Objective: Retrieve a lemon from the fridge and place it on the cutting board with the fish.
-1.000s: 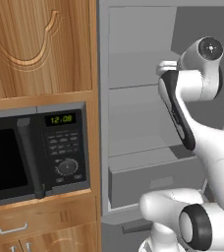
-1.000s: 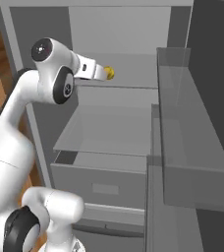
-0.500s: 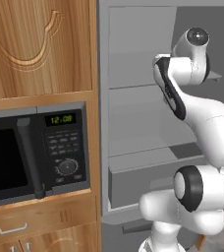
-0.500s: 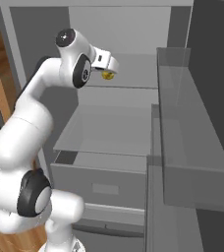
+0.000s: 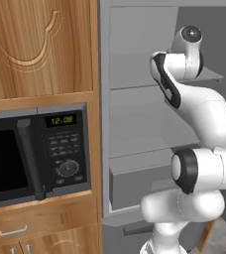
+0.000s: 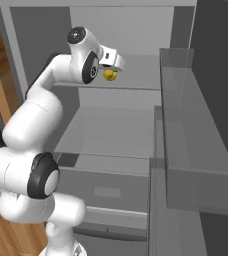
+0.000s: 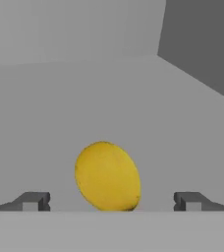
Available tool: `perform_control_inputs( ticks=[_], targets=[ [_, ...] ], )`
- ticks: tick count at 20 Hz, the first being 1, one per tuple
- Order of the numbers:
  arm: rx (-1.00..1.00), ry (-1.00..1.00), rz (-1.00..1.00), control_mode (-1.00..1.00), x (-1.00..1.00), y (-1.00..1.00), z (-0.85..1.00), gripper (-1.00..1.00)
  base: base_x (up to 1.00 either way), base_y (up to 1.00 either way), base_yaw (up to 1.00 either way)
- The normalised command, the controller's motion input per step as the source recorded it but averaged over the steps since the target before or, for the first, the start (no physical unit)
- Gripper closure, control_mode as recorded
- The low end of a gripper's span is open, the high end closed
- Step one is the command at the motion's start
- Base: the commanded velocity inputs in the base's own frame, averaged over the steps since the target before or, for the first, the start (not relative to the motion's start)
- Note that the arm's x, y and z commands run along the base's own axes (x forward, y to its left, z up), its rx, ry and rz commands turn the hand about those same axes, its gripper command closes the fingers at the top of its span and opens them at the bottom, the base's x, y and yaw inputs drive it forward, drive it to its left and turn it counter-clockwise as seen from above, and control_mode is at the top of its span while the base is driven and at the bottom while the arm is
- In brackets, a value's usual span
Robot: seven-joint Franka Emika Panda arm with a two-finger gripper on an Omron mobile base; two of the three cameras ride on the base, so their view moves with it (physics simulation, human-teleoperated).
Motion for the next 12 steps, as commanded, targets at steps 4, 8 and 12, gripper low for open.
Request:
perform_control_inputs(
  ticks=[4,8,12],
  targets=[
    [0.0,0.06,0.0,-1.0,0.08,0.0,-0.18,-1.0,0.0,0.0,0.0],
    [0.0,0.07,0.0,-1.0,0.13,0.0,-0.22,-1.0,0.0,0.0,0.0],
    [0.0,0.01,0.0,-1.0,0.28,0.0,-0.06,-1.0,0.0,0.0,0.0]
  ],
)
